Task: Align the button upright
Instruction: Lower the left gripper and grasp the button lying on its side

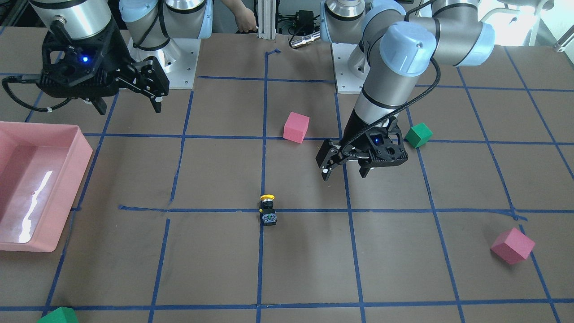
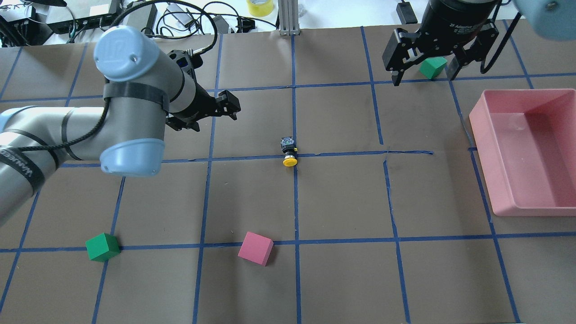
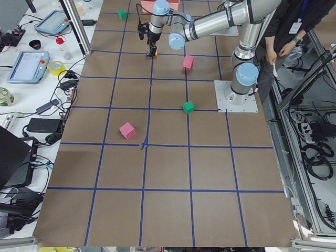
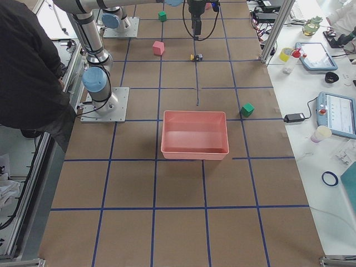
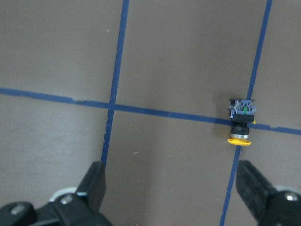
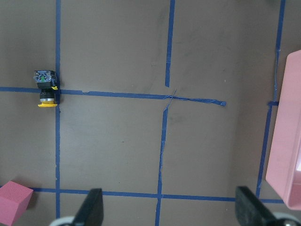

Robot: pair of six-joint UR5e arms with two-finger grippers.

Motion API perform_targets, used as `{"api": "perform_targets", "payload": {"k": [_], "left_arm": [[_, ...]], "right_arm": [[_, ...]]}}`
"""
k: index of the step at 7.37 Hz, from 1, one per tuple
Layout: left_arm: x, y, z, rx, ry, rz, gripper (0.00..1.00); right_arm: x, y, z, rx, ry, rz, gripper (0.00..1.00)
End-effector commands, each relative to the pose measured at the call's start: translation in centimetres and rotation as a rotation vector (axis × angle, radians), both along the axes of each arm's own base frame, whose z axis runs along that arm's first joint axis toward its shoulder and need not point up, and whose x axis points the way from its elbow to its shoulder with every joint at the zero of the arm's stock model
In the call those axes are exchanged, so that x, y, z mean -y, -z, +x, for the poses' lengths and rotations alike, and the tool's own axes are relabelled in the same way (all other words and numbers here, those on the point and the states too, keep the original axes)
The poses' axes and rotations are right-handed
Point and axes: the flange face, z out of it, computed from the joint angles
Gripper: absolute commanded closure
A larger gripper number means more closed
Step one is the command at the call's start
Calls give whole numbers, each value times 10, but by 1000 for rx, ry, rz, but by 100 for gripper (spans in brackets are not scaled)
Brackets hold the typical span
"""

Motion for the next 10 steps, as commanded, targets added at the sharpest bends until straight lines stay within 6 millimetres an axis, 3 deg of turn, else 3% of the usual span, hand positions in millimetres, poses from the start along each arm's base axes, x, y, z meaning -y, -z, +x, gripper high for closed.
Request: {"api": "perform_targets", "payload": {"k": [1, 3, 5, 6, 7, 8, 10], "left_arm": [[-12, 46, -57, 54, -21, -86, 3], [-19, 77, -101, 47, -100, -176, 5], [-43, 111, -149, 110, -40, -251, 8], [-47, 123, -161, 92, -24, -298, 8], [-59, 134, -167, 107, -6, -338, 13], [-72, 148, -161, 116, 40, -376, 13], [-75, 173, -158, 143, 74, -375, 23]], "right_arm": [[0, 0, 0, -3, 1, 1, 0], [0, -1, -2, -15, 4, -1, 0], [0, 0, -2, -17, 4, 1, 0], [0, 0, -2, -17, 4, 1, 0], [0, -1, -1, -15, 6, -1, 0], [0, 0, -2, -17, 4, 1, 0], [0, 0, -2, -17, 6, 1, 0]]}}
